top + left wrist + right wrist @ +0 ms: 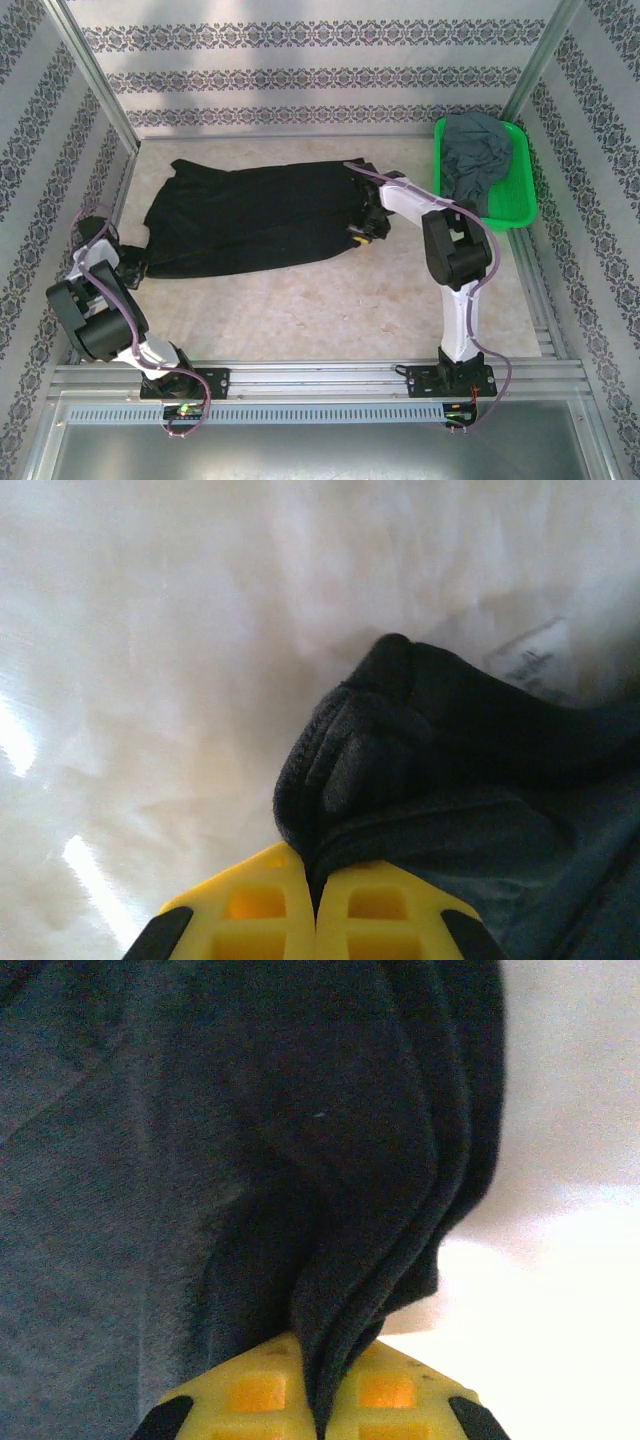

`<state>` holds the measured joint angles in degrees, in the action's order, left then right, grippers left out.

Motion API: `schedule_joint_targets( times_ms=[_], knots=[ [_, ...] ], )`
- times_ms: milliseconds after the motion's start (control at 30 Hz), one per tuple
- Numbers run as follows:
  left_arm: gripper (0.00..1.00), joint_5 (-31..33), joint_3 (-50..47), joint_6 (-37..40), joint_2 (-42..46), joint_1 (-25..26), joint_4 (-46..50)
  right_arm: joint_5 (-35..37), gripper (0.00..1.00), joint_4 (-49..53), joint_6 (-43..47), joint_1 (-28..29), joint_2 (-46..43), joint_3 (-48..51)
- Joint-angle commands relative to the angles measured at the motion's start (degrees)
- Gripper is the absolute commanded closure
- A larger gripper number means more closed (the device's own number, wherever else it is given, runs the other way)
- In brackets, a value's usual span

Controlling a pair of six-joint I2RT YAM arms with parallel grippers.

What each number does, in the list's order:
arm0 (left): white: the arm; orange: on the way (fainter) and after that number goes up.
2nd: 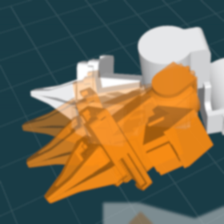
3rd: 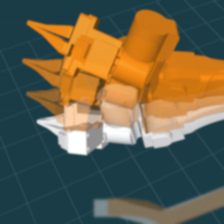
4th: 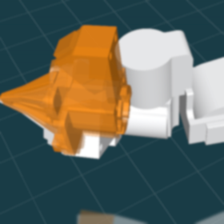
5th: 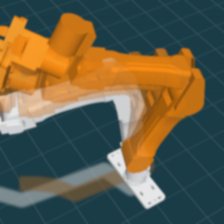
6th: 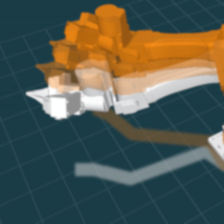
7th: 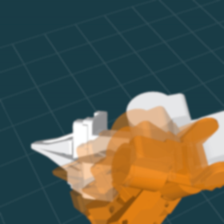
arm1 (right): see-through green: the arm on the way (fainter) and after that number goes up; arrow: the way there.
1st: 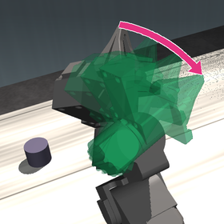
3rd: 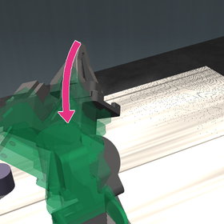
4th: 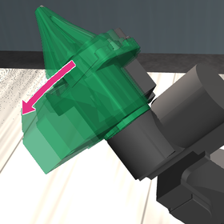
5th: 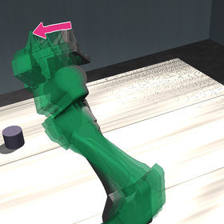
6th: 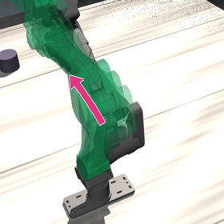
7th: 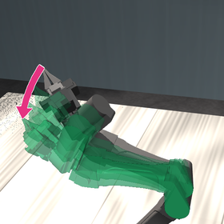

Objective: Fold and stack the t-shirts

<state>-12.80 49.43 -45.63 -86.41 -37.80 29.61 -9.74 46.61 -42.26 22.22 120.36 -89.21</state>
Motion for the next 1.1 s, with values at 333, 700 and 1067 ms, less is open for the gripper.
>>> schedule_joint_targets(
  times_ms=[333, 700, 1067],
  knots=[
    [1.0, 1.5, -7.9, 0.9, 6.8, -1.5, 3.7, 1.3, 1.0, 3.1, 2.3, -9.5, -13.1, 20.0],
    [0.98, 1.3, -14.5, -0.7, 12.4, -1.5, 3.7, 3.7, 0.92, 6.0, 7.9, -12.3, -17.3, 23.8],
    [0.4, -2.9, -11.5, -6.2, 20.4, 0.7, 10.5, 4.9, 0.51, 7.0, 9.3, -8.6, -26.4, 21.5]
  ],
)
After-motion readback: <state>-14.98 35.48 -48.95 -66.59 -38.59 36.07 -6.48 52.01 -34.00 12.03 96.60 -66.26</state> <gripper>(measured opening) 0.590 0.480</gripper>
